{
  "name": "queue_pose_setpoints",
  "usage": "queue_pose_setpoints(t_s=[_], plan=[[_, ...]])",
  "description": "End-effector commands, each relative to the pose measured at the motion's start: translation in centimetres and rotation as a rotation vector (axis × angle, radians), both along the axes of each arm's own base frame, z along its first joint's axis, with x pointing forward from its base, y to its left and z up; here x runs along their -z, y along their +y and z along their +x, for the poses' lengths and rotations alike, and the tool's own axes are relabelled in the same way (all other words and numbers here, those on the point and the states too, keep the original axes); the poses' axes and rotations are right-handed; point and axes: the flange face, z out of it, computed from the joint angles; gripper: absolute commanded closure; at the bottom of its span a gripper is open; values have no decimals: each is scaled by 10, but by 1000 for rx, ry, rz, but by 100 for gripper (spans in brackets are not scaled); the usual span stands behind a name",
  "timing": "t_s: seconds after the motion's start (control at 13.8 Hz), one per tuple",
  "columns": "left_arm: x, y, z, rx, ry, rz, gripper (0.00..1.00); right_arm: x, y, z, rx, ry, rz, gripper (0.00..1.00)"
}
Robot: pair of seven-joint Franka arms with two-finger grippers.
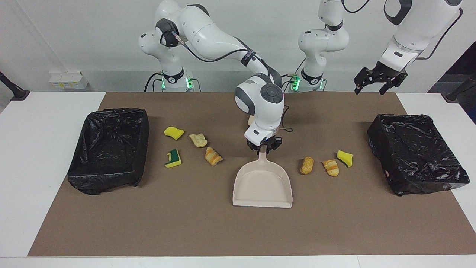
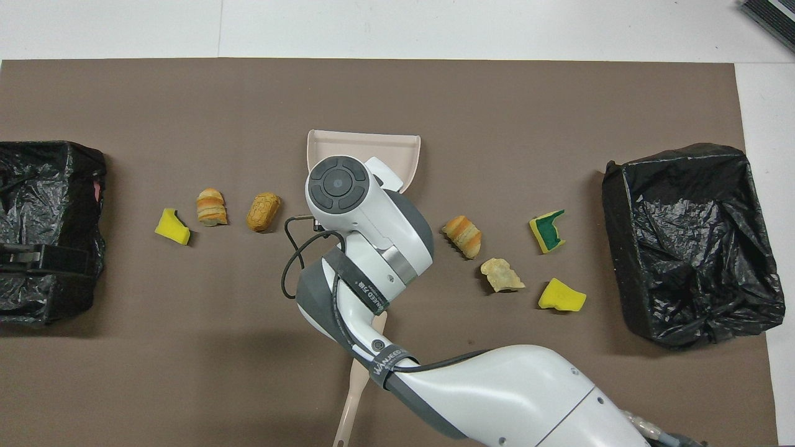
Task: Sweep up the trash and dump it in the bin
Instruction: 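Drag the dustpan with the right gripper while the left gripper reaches the brush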
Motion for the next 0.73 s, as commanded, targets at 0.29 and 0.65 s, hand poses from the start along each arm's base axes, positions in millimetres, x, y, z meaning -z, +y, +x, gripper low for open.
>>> queue_pose_setpoints(t_s=[0.29,0.65], plan=[[11,-25,-31,101,5,-10,0,-27,-38,22,-24,-40,30,100],[40,-136,-105,369,55,-27,0,-51,-101,61,-376,-80,16,100]])
